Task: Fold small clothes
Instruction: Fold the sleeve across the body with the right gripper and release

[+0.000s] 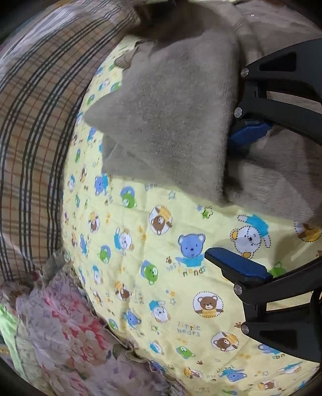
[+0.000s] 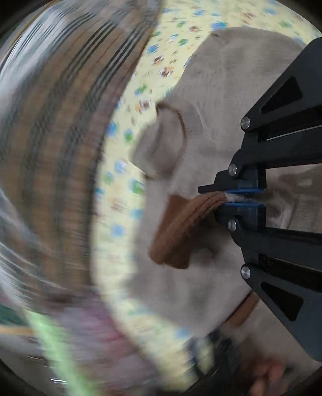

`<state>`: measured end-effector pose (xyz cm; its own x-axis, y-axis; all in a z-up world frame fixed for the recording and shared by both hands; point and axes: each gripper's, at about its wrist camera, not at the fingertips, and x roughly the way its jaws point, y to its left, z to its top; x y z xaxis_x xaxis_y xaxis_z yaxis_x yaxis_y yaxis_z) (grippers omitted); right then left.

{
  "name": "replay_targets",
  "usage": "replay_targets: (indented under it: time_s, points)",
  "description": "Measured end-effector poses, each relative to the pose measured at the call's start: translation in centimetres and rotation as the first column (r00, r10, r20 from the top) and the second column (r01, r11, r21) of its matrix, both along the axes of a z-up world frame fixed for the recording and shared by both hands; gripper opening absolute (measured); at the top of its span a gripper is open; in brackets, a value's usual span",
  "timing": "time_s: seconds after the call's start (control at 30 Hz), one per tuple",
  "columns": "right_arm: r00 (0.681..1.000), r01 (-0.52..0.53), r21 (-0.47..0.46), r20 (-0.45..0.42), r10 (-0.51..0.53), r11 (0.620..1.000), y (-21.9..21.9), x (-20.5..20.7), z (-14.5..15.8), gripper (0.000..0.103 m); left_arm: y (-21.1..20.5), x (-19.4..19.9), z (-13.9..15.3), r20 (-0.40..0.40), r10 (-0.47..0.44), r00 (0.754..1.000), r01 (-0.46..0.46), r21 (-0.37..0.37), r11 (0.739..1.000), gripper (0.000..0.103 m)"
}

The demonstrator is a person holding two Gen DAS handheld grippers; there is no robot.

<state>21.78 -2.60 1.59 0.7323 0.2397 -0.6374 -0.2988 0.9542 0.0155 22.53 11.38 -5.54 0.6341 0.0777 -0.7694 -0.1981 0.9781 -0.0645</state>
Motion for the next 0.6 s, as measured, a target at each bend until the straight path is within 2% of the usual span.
replay_targets:
  time_s: [0.07,0.1,0.13,0.23,0.3,0.33,0.4,0.5,0.53,0.6]
  points:
    - [0.993,0.101,0.202,0.048,-0.113,0.974,-5.3,-1.4,2.6,0.006,0.4,0.1,-0.5,-0.005,0.03,1.0,-0.03,-0.005,1.0,0.08]
    - [0.984,0.15,0.287,0.048,-0.171,0.946,-7.9,-2.0,3.1,0.006,0.6,-0.1,-0.7,-0.006,0.049,0.999,-0.049,-0.01,0.999,0.08]
    - [0.972,0.206,0.378,0.023,-0.232,0.902,-11.0,-2.7,2.6,0.006,0.8,-0.3,-0.6,0.003,0.059,0.998,-0.059,-0.028,0.998,0.082]
    - [0.952,0.298,0.454,-0.082,-0.293,0.84,-15.8,-3.3,-0.9,0.006,0.6,-0.9,-0.4,0.027,0.077,0.997,-0.076,-0.018,0.997,0.084]
    - [0.942,0.336,0.518,-0.184,-0.282,0.787,-17.4,-3.3,-4.0,0.006,0.5,-1.2,-0.4,0.032,0.091,0.995,-0.091,-0.011,0.996,0.084]
    - [0.938,0.348,0.529,-0.207,-0.28,0.774,-17.6,-3.6,-5.1,0.006,0.6,-1.4,-0.4,0.033,0.095,0.995,-0.095,-0.019,0.995,0.084]
    - [0.942,0.336,0.53,-0.205,-0.266,0.779,-17.1,-3.9,-5.6,0.006,1.1,-2.0,-0.2,0.044,0.111,0.993,-0.108,-0.057,0.992,0.084]
    - [0.956,0.294,0.538,-0.158,-0.248,0.79,-16.6,-4.7,-4.6,0.006,1.7,-2.3,-0.5,0.032,0.118,0.993,-0.114,-0.107,0.988,0.084]
    - [0.953,0.302,0.515,-0.156,-0.259,0.803,-16.6,-4.8,-4.5,0.007,1.8,-2.2,-0.5,0.029,0.119,0.992,-0.115,-0.115,0.987,0.085]
    - [0.945,0.328,0.496,-0.182,-0.273,0.804,-16.9,-4.8,-5.0,0.007,1.6,-2.3,-0.6,0.027,0.118,0.993,-0.115,-0.107,0.988,0.085]
